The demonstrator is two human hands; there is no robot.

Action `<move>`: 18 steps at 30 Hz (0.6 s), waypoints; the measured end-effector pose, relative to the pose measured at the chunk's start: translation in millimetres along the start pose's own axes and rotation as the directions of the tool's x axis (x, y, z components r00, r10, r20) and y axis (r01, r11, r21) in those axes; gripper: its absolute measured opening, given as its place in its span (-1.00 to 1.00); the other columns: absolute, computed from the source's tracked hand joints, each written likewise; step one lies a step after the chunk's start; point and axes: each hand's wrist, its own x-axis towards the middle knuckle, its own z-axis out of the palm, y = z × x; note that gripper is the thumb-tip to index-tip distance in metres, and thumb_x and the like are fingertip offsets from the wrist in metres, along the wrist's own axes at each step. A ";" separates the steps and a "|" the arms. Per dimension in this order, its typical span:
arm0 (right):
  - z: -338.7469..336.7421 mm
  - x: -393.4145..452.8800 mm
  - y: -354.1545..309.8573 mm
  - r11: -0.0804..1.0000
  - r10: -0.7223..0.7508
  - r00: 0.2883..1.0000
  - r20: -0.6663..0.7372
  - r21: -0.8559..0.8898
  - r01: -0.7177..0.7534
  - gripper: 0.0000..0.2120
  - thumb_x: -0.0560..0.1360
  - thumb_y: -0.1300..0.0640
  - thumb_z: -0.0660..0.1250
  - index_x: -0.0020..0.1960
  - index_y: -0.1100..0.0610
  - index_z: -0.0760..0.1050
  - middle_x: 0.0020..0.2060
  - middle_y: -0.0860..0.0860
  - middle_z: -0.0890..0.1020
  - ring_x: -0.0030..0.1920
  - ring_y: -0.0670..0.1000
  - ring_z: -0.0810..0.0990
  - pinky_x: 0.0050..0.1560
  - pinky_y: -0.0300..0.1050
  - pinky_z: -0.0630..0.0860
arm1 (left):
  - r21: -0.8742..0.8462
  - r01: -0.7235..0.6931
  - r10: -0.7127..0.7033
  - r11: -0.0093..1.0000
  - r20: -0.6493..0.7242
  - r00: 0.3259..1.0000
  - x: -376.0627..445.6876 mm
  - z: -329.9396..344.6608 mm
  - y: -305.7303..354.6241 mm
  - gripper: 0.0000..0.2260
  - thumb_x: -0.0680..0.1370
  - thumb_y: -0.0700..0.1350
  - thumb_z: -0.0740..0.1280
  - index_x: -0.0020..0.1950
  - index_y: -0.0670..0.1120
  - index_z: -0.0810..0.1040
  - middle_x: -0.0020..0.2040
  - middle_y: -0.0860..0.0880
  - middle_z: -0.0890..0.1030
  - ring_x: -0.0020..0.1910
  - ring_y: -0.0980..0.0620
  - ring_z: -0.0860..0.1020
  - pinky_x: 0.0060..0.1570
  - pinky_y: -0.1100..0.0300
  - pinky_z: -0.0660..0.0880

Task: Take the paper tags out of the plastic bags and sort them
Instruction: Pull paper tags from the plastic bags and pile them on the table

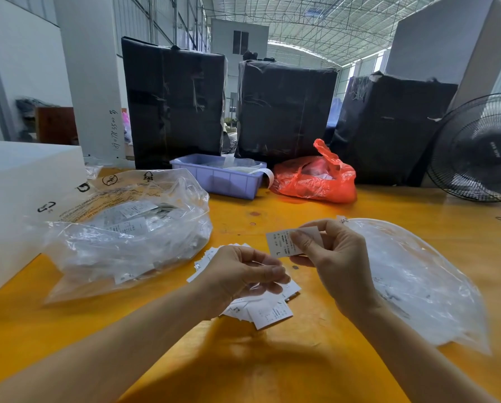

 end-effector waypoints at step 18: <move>-5.8 3.4 -0.2 0.988 0.105 0.988 0.110 -0.125 -0.091 -0.91 0.42 0.22 0.43 -0.13 0.21 0.55 -0.27 0.08 0.65 -0.32 0.03 0.69 -0.33 -0.10 0.64 | 0.140 -0.047 0.056 0.989 -0.060 0.997 2.5 -5.4 -3.0 -0.86 0.40 -0.23 0.46 -0.07 -0.17 0.59 -0.23 -0.08 0.71 -0.31 0.06 0.67 -0.35 0.34 0.53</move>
